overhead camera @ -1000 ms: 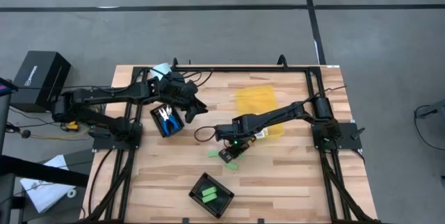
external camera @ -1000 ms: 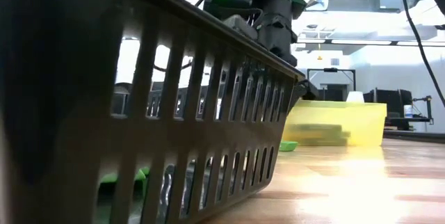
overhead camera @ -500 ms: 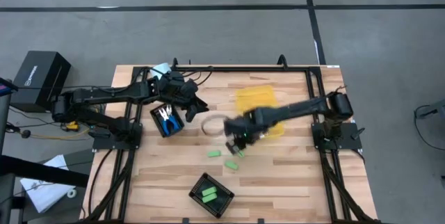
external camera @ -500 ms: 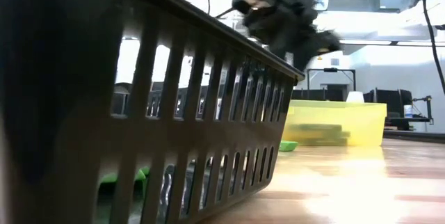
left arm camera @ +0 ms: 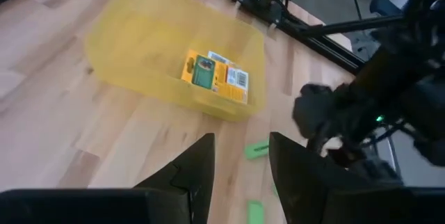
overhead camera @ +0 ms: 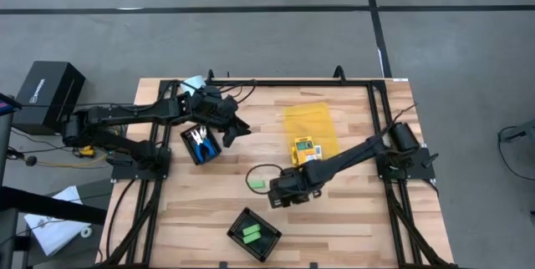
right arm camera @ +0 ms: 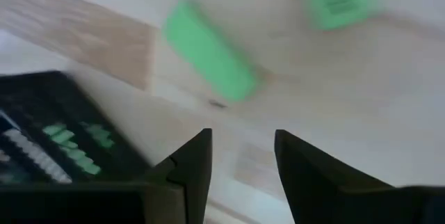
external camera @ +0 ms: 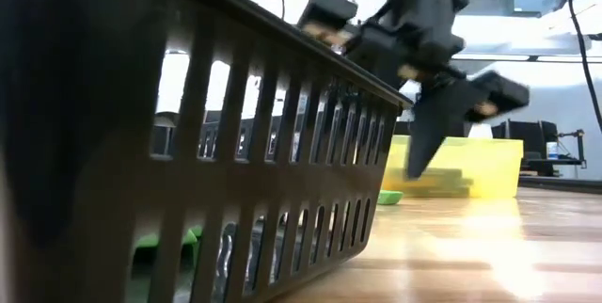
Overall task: Pick & Place School Supplies
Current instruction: Put the green eraser into the bottom black bin
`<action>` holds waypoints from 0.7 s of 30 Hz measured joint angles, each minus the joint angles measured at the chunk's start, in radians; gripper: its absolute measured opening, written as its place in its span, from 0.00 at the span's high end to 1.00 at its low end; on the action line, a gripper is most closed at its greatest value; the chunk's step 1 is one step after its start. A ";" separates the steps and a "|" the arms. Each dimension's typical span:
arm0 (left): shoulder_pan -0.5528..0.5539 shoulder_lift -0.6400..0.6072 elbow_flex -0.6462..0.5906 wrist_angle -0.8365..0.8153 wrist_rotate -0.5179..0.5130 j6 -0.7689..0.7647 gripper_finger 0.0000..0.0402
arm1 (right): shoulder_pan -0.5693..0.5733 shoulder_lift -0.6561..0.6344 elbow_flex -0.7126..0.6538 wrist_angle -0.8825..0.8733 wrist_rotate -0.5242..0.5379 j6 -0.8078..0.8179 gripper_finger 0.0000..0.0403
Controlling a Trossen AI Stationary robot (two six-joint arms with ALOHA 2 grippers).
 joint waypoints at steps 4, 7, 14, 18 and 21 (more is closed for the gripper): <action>0.000 0.000 0.000 -0.007 0.028 0.009 0.67 | 0.002 0.053 -0.001 0.103 0.000 0.068 0.63; 0.000 0.000 0.000 -0.008 0.030 0.012 0.67 | 0.002 0.074 0.002 0.156 0.015 0.106 0.63; 0.000 0.000 0.000 -0.016 0.045 0.016 0.67 | -0.005 0.075 0.001 0.134 0.058 0.155 0.65; 0.000 0.000 0.000 -0.017 0.046 0.016 0.67 | -0.008 0.073 0.001 0.117 0.061 0.152 0.65; 0.000 0.000 0.000 -0.019 0.046 0.016 0.67 | -0.008 0.072 0.001 0.088 0.061 0.152 0.64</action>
